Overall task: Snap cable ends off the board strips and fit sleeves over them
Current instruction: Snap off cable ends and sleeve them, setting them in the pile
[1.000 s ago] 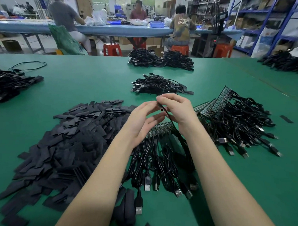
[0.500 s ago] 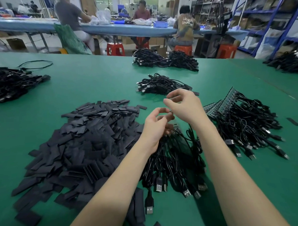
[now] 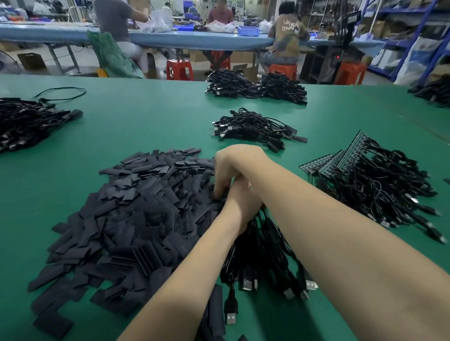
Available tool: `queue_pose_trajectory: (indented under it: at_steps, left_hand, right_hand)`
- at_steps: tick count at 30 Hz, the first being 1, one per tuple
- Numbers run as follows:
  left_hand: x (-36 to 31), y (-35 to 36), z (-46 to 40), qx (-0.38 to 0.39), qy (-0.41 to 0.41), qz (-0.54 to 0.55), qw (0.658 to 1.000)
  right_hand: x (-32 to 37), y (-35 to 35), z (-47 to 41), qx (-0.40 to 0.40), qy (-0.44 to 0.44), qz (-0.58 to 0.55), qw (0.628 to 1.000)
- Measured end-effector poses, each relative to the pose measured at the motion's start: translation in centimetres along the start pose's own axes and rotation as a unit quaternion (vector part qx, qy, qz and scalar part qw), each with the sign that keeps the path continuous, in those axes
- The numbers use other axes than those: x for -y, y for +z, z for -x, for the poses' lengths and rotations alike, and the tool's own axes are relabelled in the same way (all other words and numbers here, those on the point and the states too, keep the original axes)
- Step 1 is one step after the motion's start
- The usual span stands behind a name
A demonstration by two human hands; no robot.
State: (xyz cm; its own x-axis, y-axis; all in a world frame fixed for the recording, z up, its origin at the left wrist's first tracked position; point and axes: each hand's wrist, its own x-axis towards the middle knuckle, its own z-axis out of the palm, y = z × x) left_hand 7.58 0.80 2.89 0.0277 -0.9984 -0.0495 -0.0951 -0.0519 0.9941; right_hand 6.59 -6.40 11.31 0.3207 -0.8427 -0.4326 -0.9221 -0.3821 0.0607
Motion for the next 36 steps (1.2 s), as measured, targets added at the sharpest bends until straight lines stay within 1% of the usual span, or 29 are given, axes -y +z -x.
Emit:
queue_pose_trajectory:
  at_steps: [2,4,5,7,9,11,13,15,16,21,22,26,29,32,34,36]
  left_hand:
    - [-0.1,0.3,-0.4,0.005,-0.015,-0.016,1.0]
    - [-0.3,0.4,-0.6,0.046,-0.012,0.001,0.999]
    - [-0.4,0.6,-0.5,0.049,0.001,0.031,0.998]
    - [-0.4,0.5,-0.2,0.029,0.02,0.107,0.994]
    - [-0.5,0.4,-0.1,0.026,0.009,0.169,0.985]
    - [-0.4,0.3,-0.4,0.032,-0.012,0.2,0.979]
    - [-0.5,0.1,-0.6,0.035,-0.025,0.236,0.971]
    - [-0.3,-0.3,-0.7,0.036,-0.033,0.283,0.958]
    - [-0.2,-0.4,-0.8,0.038,-0.036,0.303,0.951]
    - [-0.3,-0.8,-0.8,0.049,-0.04,0.38,0.923]
    - [-0.3,-0.7,-0.8,0.052,-0.038,0.385,0.921]
    - [0.0,-0.4,-0.8,0.065,-0.032,0.384,0.921]
    - [0.1,-0.3,-1.0,0.059,-0.037,0.377,0.924]
    - [0.2,-0.6,-1.0,0.058,-0.03,0.361,0.93]
    - [0.3,-0.7,-0.9,0.067,-0.028,0.366,0.928]
    - [0.2,-0.6,-0.8,0.067,-0.027,0.366,0.928]
  right_hand:
    - [-0.4,0.1,-0.1,-0.011,-0.009,-0.025,1.0]
    - [-1.1,0.4,-0.3,-0.036,-0.013,-0.075,0.996]
    - [-1.5,0.5,-0.4,-0.053,-0.012,-0.104,0.993]
    - [-2.7,0.5,-0.3,-0.093,-0.012,-0.152,0.984]
    - [-4.5,0.1,0.0,-0.144,-0.016,-0.225,0.964]
    - [-6.6,-0.1,0.7,-0.199,-0.012,-0.33,0.923]
    - [-8.6,0.4,1.4,-0.252,-0.004,-0.451,0.856]
    - [-10.1,1.7,2.2,-0.282,-0.013,-0.553,0.784]
    - [-10.5,2.6,2.6,-0.287,-0.022,-0.588,0.756]
    - [-10.3,6.8,3.7,-0.275,-0.043,-0.714,0.642]
    - [-10.0,7.5,3.6,-0.276,-0.041,-0.727,0.627]
    - [-9.0,9.3,3.5,-0.288,-0.041,-0.751,0.593]
    - [-8.4,9.8,3.5,-0.294,-0.029,-0.778,0.554]
    - [-7.7,9.7,3.6,-0.307,-0.016,-0.785,0.538]
    - [-7.6,9.6,3.7,-0.307,-0.017,-0.794,0.525]
    - [-7.9,9.5,3.8,-0.298,-0.021,-0.799,0.522]
